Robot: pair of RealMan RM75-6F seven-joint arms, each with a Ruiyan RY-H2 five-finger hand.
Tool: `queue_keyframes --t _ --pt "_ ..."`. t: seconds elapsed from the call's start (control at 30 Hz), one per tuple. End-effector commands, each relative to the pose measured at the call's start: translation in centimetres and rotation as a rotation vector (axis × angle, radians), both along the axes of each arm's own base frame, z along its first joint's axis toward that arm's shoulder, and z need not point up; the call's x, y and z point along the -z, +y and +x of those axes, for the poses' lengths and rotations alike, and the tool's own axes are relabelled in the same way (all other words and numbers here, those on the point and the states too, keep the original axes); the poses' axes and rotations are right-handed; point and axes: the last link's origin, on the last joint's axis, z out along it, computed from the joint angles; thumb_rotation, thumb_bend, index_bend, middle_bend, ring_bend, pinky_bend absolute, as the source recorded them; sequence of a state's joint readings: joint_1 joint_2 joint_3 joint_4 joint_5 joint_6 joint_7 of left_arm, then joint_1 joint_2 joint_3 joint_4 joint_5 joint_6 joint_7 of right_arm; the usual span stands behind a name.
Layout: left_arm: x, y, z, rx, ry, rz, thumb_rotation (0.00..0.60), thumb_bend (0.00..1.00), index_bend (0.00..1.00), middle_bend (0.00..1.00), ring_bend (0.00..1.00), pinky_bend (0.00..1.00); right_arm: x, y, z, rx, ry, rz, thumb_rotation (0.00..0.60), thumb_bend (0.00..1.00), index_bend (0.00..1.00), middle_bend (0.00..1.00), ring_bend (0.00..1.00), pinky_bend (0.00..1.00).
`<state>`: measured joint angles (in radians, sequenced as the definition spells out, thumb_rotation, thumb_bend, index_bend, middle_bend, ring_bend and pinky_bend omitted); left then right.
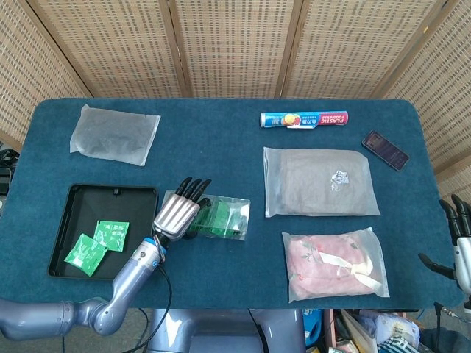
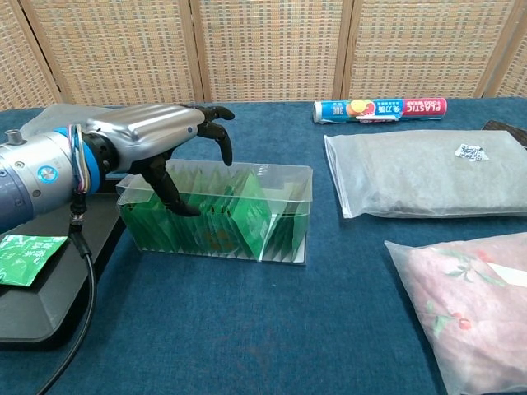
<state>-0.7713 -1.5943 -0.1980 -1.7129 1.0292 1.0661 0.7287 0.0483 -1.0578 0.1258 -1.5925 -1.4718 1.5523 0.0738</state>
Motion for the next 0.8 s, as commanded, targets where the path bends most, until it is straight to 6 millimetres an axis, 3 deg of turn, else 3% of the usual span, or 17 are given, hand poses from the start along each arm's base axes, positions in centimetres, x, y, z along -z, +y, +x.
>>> queue_keyframes --t 0.03,0.17,0.8 --pt "0.01 0.03 -0.02 -0.001 0.003 0.001 0.600 0.22 0.34 0.00 0.00 0.00 0.03 0.00 -0.01 0.000 0.000 0.001 0.600 0.00 0.00 0.00 0.00 0.00" --pt "-0.06 0.17 0.02 -0.008 -0.005 0.002 0.600 0.29 0.34 0.00 0.00 0.00 0.10 -0.03 -0.02 0.001 -0.002 0.006 0.600 0.00 0.00 0.00 0.00 0.00" --pt "-0.78 0.13 0.01 -0.029 0.004 -0.016 0.600 0.29 0.35 0.00 0.00 0.00 0.16 -0.07 -0.07 0.006 -0.002 0.008 0.600 0.00 0.00 0.00 0.00 0.00"
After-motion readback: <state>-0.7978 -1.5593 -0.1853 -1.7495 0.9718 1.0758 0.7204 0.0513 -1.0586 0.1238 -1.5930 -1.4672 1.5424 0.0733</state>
